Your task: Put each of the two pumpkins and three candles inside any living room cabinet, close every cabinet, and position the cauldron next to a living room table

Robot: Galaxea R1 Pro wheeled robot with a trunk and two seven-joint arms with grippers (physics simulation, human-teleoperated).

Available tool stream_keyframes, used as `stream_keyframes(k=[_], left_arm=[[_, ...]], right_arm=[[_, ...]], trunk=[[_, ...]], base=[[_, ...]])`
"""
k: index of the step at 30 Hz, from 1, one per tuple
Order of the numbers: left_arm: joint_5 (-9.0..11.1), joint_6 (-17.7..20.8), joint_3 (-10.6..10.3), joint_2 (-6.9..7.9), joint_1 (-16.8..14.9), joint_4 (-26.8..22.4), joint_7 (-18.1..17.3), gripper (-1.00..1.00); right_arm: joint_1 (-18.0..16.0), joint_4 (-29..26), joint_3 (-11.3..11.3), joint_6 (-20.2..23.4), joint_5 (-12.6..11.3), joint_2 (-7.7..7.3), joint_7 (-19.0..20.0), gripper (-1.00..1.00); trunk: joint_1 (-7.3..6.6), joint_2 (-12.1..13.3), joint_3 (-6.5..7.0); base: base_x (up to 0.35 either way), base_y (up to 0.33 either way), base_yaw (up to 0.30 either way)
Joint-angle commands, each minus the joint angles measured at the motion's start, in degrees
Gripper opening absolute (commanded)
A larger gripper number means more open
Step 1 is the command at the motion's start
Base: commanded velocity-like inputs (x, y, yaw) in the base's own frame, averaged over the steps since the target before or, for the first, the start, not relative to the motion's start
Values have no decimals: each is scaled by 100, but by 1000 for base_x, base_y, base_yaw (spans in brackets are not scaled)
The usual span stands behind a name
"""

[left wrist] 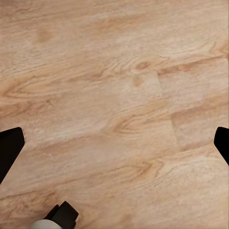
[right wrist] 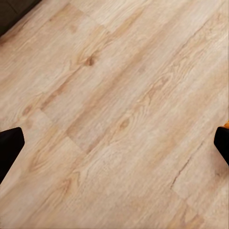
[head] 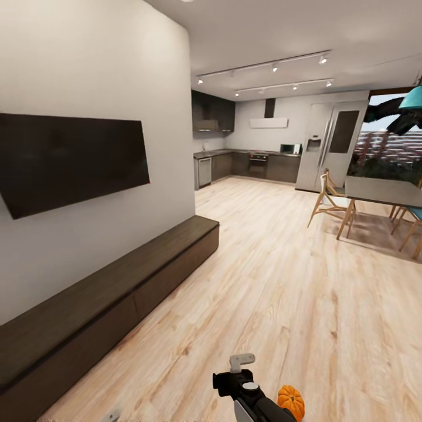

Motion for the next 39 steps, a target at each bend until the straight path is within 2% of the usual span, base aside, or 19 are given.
stream_keyframes(k=[1,15,28,39], left_arm=[[41,-15,-49,3,-3,-3,30,100],[40,-13,-49,-6,-3,-3,30,100],[44,-9,-49,2,-3,-3,30,100],[40,-7,-52,3,-3,-3,30,100]], right_arm=[[-6,-13,44,20,-44,-3,-52,100],[-6,-7,44,-22,-35,2,-44,100],[-6,-20,44,-67,-20,-31,32,100],[-7,-22,44,-111,-26,-34,36,100]], trunk=[[0,-5,-15],[0,-5,-129],[0,-5,-232],[0,-5,-242]], base=[[0,0,156],[43,-23,156],[82,-253,155],[87,-269,125]])
